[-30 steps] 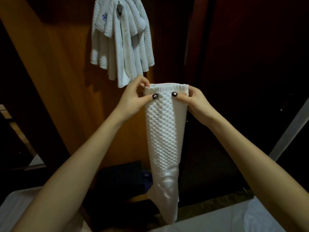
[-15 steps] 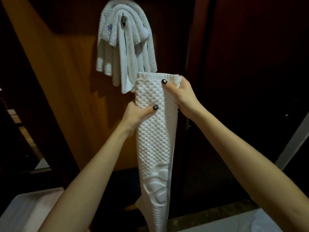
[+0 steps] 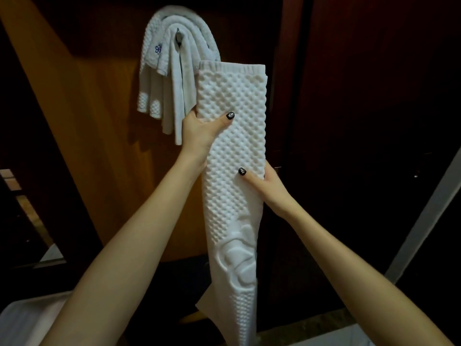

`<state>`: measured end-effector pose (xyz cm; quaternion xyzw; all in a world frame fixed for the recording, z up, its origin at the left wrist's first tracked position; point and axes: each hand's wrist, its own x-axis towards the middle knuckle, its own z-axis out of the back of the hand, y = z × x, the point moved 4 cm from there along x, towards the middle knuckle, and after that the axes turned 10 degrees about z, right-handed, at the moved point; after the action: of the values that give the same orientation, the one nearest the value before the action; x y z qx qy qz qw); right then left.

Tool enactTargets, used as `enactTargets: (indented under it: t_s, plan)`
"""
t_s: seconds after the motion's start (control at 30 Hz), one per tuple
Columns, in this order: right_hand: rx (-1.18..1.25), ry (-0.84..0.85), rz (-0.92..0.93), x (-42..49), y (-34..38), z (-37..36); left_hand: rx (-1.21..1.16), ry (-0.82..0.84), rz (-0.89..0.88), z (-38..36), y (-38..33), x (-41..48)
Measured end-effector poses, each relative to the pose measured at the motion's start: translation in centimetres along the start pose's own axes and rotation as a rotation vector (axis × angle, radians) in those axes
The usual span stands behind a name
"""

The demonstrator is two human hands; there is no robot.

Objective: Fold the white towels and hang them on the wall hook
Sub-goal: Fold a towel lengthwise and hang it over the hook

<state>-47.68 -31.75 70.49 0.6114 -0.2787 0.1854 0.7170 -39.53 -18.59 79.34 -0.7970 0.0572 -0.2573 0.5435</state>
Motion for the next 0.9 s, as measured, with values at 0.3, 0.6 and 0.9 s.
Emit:
enactTargets:
  t_s: [0.3, 0.6, 0.9]
  plan:
    - [-0.073, -0.278, 0.142, 4.0, 2.3, 2.1, 0.394, 0.024, 0.013, -0.9, 0.9, 4.5]
    - [-0.127, -0.303, 0.075, 6.5, 2.0, 4.5, 0.245, 0.053, 0.366, 3.5, 15.8, -2.6]
    - [-0.114, -0.353, -0.063, 6.1, 2.1, 4.4, -0.085, 0.204, 0.200, 0.1, 8.3, -0.3]
